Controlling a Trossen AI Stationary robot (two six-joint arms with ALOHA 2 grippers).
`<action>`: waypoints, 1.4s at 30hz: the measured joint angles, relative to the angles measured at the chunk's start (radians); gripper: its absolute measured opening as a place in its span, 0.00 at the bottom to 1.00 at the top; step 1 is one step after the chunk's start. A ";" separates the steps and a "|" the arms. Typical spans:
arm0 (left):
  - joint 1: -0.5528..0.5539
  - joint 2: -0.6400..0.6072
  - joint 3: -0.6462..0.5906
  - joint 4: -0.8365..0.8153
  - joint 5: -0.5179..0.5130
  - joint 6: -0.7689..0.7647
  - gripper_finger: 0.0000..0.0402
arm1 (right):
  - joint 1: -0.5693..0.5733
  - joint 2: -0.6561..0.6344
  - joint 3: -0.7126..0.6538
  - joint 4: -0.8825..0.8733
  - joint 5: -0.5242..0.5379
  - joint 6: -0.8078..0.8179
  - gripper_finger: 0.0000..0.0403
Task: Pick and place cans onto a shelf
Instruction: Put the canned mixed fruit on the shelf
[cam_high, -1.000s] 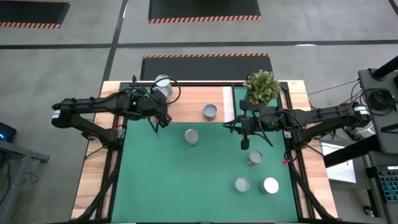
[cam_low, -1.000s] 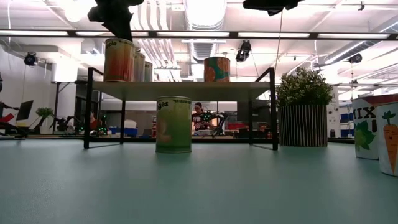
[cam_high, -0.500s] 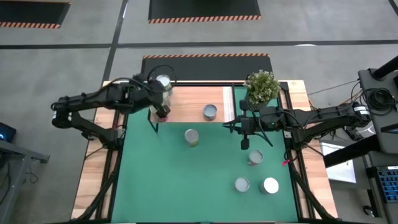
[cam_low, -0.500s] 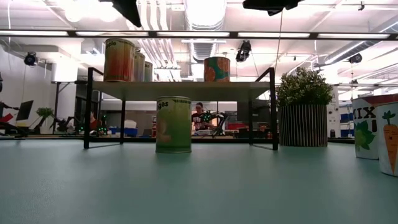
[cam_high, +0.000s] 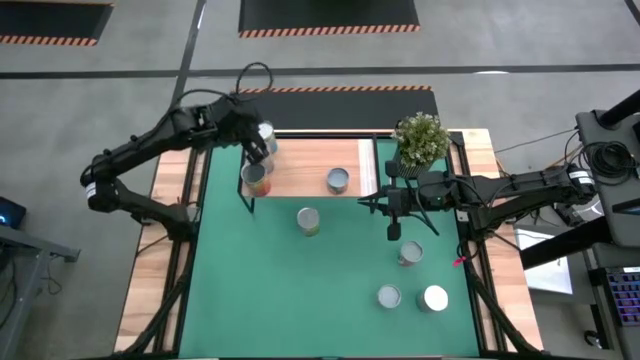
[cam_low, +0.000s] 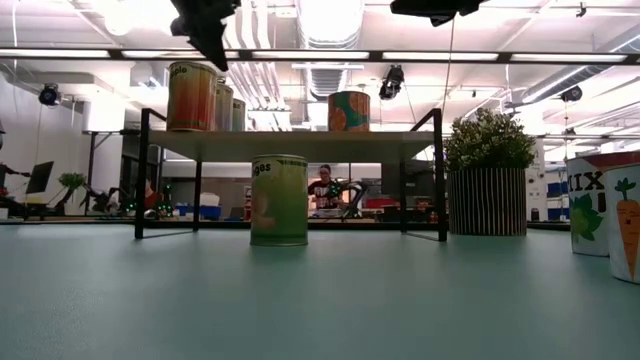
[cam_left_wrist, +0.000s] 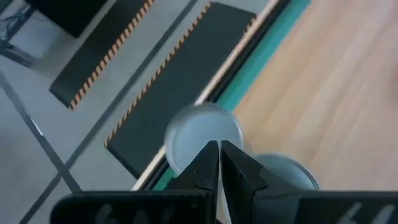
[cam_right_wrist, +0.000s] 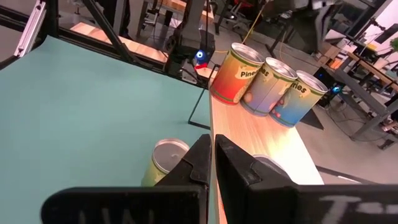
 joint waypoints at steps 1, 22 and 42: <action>0.002 -0.002 0.000 0.012 0.000 0.000 0.00 | 0.000 0.000 0.000 0.000 0.000 0.001 0.03; -0.638 -0.303 -0.422 0.682 -0.107 0.015 0.00 | 0.101 0.001 0.026 -0.211 -0.002 0.622 0.03; -0.771 -0.329 -0.569 0.874 -0.111 0.004 0.00 | 0.151 0.210 0.237 -1.202 -0.233 1.339 0.03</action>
